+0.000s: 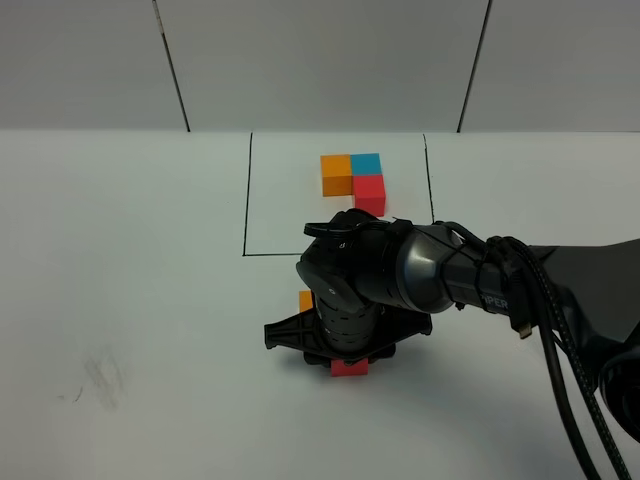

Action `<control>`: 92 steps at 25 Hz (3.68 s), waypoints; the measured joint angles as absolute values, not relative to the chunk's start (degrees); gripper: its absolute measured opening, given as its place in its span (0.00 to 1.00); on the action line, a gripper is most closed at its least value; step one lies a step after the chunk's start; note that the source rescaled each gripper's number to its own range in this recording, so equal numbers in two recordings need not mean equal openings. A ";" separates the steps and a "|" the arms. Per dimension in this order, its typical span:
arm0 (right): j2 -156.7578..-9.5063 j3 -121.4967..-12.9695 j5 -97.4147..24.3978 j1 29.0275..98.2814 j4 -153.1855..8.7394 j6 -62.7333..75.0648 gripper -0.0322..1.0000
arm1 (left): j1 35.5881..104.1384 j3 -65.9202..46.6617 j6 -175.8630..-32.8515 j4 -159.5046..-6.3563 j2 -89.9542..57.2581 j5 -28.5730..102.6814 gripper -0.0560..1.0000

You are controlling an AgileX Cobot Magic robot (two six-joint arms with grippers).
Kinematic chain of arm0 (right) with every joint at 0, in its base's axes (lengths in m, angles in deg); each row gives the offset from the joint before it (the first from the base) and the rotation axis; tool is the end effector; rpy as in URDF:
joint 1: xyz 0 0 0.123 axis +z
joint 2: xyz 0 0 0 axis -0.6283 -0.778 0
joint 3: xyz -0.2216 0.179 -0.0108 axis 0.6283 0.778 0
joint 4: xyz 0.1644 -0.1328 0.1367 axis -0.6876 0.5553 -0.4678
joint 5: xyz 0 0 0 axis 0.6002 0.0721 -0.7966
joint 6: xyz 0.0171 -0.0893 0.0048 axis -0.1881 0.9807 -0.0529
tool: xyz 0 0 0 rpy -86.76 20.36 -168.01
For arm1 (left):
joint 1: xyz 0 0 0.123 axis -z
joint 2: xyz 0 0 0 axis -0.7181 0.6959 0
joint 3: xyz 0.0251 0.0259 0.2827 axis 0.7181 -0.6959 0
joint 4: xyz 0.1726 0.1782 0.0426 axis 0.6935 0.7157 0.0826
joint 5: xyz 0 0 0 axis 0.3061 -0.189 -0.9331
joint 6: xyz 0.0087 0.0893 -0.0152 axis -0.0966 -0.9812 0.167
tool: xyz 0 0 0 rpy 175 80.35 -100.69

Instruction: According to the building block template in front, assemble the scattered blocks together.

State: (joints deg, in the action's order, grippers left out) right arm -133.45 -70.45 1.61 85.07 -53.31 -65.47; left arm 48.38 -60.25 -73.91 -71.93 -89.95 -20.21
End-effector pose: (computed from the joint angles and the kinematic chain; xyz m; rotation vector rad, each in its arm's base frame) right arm 0.2992 0.2930 0.1217 -0.1109 2.9397 -0.0056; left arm -0.0072 -0.0031 0.2783 0.1107 2.0334 -0.0396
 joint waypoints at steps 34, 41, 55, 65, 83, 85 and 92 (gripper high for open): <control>-133.56 -70.52 1.76 84.02 -52.11 -66.96 0.30 | 48.38 -60.25 -73.91 -71.93 -89.95 -20.21 0.37; -133.64 -70.52 2.61 84.02 -49.99 -67.01 0.36 | 48.38 -60.25 -73.91 -71.93 -89.95 -20.21 0.37; -128.45 -70.52 9.23 84.02 -49.40 -60.92 0.95 | 48.38 -60.25 -73.91 -71.93 -89.95 -20.21 0.37; -113.68 -70.52 12.73 84.02 -46.20 -50.58 1.00 | 48.38 -60.25 -73.91 -71.93 -89.95 -20.21 0.37; -72.92 -70.52 20.30 58.10 -27.18 -14.15 1.00 | 48.38 -60.25 -73.91 -71.93 -89.95 -20.21 0.37; -69.01 -70.52 21.92 55.02 -29.15 -11.54 1.00 | 48.38 -60.25 -73.91 -71.93 -89.95 -20.21 0.37; -54.20 -69.91 23.77 52.98 -39.61 -9.50 1.00 | 48.38 -60.25 -73.91 -71.93 -89.95 -20.21 0.37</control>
State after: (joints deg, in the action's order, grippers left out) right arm -54.20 -69.91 23.77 52.98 -39.61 -9.50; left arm 48.38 -60.25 -73.91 -71.93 -89.95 -20.21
